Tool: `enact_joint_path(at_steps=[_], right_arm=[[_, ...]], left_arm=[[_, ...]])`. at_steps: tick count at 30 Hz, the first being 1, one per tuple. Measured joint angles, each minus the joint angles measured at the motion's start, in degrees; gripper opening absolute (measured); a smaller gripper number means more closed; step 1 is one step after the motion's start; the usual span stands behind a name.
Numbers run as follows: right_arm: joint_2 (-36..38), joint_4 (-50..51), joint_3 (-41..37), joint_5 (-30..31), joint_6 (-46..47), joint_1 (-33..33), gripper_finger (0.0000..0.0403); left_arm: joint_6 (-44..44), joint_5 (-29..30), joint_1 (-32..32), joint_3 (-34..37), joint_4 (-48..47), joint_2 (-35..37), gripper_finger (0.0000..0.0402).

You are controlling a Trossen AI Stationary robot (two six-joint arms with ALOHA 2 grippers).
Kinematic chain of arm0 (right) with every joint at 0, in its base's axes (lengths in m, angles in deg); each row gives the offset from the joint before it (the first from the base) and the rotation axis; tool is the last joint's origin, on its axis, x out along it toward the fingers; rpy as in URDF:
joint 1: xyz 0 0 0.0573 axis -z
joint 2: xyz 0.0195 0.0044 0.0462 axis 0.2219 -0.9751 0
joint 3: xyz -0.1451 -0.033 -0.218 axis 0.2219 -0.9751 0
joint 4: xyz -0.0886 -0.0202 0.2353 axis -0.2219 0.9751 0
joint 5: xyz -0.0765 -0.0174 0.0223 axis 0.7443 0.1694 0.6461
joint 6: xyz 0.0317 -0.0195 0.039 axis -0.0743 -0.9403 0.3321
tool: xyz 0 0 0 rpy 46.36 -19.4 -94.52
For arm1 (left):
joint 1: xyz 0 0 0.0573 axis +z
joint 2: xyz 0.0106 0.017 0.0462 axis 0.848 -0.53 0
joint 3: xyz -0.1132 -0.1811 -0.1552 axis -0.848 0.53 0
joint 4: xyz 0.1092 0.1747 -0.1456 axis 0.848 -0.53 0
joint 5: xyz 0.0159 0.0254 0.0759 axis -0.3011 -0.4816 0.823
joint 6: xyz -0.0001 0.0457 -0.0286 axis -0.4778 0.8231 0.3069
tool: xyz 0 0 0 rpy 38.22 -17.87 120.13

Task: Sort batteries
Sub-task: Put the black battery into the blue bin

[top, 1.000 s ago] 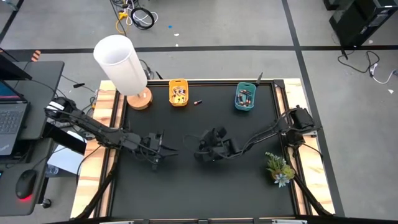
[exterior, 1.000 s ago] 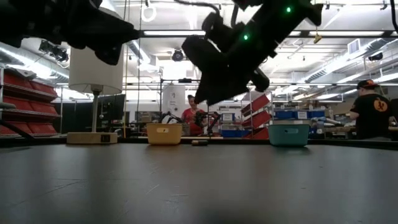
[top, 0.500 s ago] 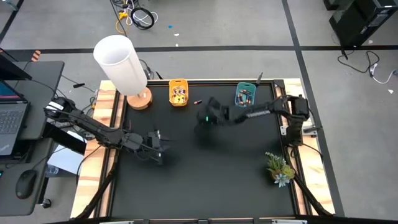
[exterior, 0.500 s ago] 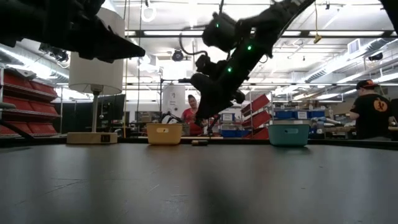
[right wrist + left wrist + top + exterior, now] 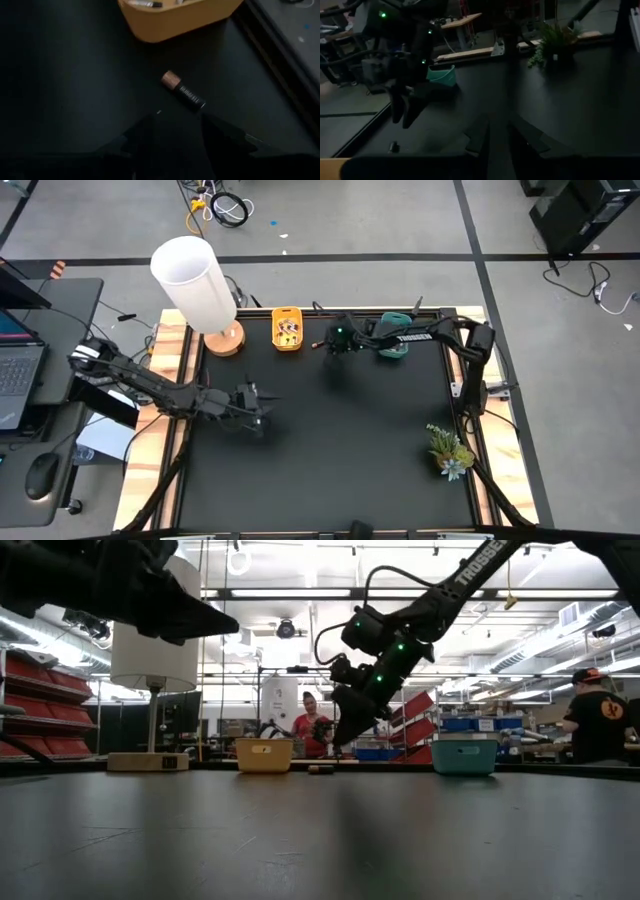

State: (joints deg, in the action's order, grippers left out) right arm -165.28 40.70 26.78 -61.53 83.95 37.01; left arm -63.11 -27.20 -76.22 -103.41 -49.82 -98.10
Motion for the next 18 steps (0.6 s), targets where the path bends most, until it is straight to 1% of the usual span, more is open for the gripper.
enact_joint_path(at_steps=[5,8,12,13,15,18], right_arm=[[0.02,-1.28,0.22,-1.35,-3.41,1.87,0.017],[0.02,2.02,2.34,-2.46,-4.68,2.6,0.017],[-0.02,9.15,7.71,-2.42,-7.8,2.54,0.017],[-0.07,9.59,9.0,-2.42,-8.6,2.51,0.017],[-1.4,10.01,11.67,-2.72,-9.4,2.49,0.017],[-6.16,12.94,16.18,-2.95,-11.14,2.6,0.017]], left_arm=[[-0.81,-3.38,4.56,3.65,7.05,0.0,0.0069],[-1.07,-5.21,6.95,4.81,11.62,0.0,0.0069],[-0.97,-4.75,9.29,4.75,12.12,-0.04,0.0069],[-0.93,-4.62,9.9,4.52,12.33,-0.04,0.0069],[-0.84,-4.48,11.05,4.21,13.7,-0.04,0.0069],[-0.19,-4.3,12.55,4.11,15.77,-0.04,0.0069]])
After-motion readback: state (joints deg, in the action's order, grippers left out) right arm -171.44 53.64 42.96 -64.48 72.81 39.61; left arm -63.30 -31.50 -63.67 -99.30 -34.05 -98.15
